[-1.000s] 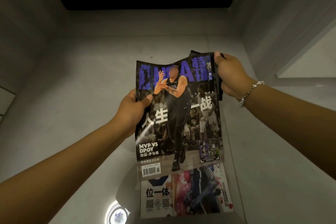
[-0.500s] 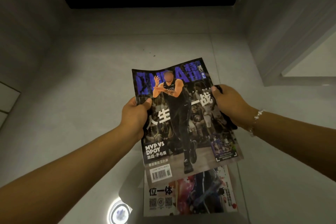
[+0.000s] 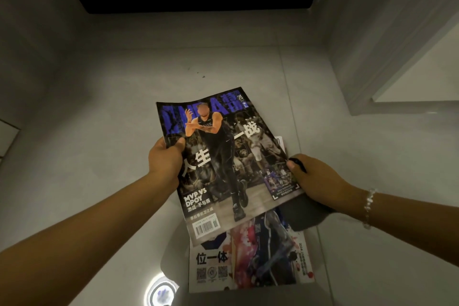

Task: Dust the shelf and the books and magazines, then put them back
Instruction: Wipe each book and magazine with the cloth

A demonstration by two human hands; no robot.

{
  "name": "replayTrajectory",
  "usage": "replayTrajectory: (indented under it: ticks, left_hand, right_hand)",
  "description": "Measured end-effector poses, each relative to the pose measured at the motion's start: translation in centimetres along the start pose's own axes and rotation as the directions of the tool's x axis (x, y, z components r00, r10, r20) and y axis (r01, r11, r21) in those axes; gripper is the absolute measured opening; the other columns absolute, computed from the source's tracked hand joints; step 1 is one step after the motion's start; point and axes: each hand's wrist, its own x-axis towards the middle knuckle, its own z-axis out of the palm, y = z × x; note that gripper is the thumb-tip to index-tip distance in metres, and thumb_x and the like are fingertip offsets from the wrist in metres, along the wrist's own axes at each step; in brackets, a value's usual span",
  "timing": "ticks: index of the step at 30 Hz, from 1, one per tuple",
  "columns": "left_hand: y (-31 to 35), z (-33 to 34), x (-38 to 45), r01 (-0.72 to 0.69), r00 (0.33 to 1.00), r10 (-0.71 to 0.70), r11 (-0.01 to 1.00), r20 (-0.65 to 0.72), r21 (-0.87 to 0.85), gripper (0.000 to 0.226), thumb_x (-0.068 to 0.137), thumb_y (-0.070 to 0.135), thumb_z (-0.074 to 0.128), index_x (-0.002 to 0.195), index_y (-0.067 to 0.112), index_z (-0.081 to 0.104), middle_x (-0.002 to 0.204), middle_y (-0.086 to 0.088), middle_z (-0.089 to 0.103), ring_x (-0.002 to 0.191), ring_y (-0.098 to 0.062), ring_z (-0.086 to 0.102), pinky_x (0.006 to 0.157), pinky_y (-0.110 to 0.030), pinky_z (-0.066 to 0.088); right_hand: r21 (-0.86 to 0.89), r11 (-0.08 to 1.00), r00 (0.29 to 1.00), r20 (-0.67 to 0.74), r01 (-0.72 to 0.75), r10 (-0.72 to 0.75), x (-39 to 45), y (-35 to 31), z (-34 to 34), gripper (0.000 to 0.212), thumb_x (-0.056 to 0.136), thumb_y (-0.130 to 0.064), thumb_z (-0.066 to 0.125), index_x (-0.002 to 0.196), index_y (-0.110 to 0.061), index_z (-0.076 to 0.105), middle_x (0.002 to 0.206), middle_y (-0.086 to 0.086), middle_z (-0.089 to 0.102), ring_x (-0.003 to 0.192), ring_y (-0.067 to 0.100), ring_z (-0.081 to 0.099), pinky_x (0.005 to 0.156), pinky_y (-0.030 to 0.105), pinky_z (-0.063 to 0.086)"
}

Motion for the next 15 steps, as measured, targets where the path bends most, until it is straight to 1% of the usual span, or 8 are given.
replayTrajectory:
  ticks: [3, 6, 7, 8, 10, 12, 15]
  left_hand:
    - [-0.3, -0.3, -0.2, 0.026, 1.0, -0.026, 1.0, -0.01, -0.006, 0.006, 0.095, 0.015, 0.057, 0.092, 0.02, 0.059, 0.095, -0.009, 0.069, 0.088, -0.029, 0.067, 0.083, -0.044, 0.054]
    - [-0.4, -0.5, -0.3, 0.05, 0.999, -0.05, 0.999, -0.021, -0.01, 0.007, 0.094, 0.015, 0.057, 0.091, 0.02, 0.058, 0.092, -0.007, 0.068, 0.089, -0.03, 0.066, 0.086, -0.046, 0.053]
    - [-0.3, -0.6, -0.3, 0.052, 0.998, -0.053, 0.999, -0.024, -0.01, 0.005, 0.094, 0.015, 0.057, 0.092, 0.02, 0.057, 0.092, -0.007, 0.068, 0.089, -0.029, 0.066, 0.086, -0.046, 0.053]
    - [-0.1, -0.7, -0.3, 0.053, 0.998, -0.054, 0.999, -0.027, -0.009, 0.004, 0.094, 0.015, 0.057, 0.096, 0.019, 0.057, 0.095, -0.008, 0.067, 0.088, -0.029, 0.066, 0.085, -0.046, 0.053]
    - [0.3, -0.9, -0.2, 0.058, 0.998, -0.058, 0.998, -0.028, 0.0, 0.009, 0.095, 0.016, 0.056, 0.104, 0.017, 0.056, 0.101, -0.01, 0.067, 0.091, -0.03, 0.065, 0.086, -0.047, 0.053]
    - [0.5, -1.1, -0.2, 0.059, 0.998, -0.059, 0.998, -0.025, 0.018, 0.012, 0.095, 0.016, 0.056, 0.107, 0.016, 0.055, 0.103, -0.011, 0.066, 0.094, -0.031, 0.065, 0.088, -0.048, 0.052]
    - [0.8, -1.3, -0.8, 0.061, 0.998, -0.061, 0.998, -0.005, 0.032, 0.014, 0.095, 0.016, 0.057, 0.108, 0.016, 0.054, 0.104, -0.011, 0.067, 0.091, -0.031, 0.066, 0.085, -0.048, 0.053]
  right_hand:
    - [-0.027, 1.0, 0.999, 0.042, 0.005, -0.004, -1.1, 1.0, -0.4, 0.033, 0.102, -0.035, 0.03, 0.119, -0.016, 0.051, 0.111, 0.005, 0.059, 0.085, 0.01, 0.048, 0.074, 0.019, 0.034]
    - [-0.098, 0.995, 0.992, 0.128, -0.01, 0.023, -2.1, 2.2, -0.7, 0.031, 0.102, -0.034, 0.029, 0.12, -0.02, 0.051, 0.116, 0.004, 0.058, 0.089, 0.011, 0.047, 0.08, 0.019, 0.034]
    - [-0.126, 0.992, 0.989, 0.143, -0.018, 0.036, -2.5, 2.6, -0.7, 0.028, 0.102, -0.033, 0.029, 0.117, -0.022, 0.05, 0.117, 0.004, 0.058, 0.089, 0.011, 0.048, 0.081, 0.019, 0.034]
    - [-0.139, 0.99, 0.99, 0.136, -0.03, 0.049, -2.7, 3.0, -0.8, 0.024, 0.102, -0.032, 0.029, 0.112, -0.024, 0.049, 0.116, 0.005, 0.059, 0.088, 0.012, 0.048, 0.08, 0.019, 0.034]
    - [-0.117, 0.991, 0.995, 0.079, -0.058, 0.068, -3.0, 3.3, -1.2, 0.018, 0.102, -0.031, 0.03, 0.104, -0.024, 0.047, 0.111, 0.006, 0.06, 0.084, 0.013, 0.05, 0.077, 0.02, 0.035]
    - [-0.064, 0.996, 0.997, 0.03, -0.068, 0.07, -3.0, 3.2, -1.8, 0.021, 0.102, -0.03, 0.03, 0.105, -0.021, 0.05, 0.104, 0.005, 0.058, 0.082, 0.014, 0.05, 0.076, 0.022, 0.035]
    - [0.013, 0.999, 0.999, 0.004, -0.046, 0.046, -2.8, 1.8, -2.6, 0.026, 0.103, -0.031, 0.03, 0.109, -0.018, 0.052, 0.1, 0.002, 0.053, 0.081, 0.012, 0.05, 0.077, 0.025, 0.036]
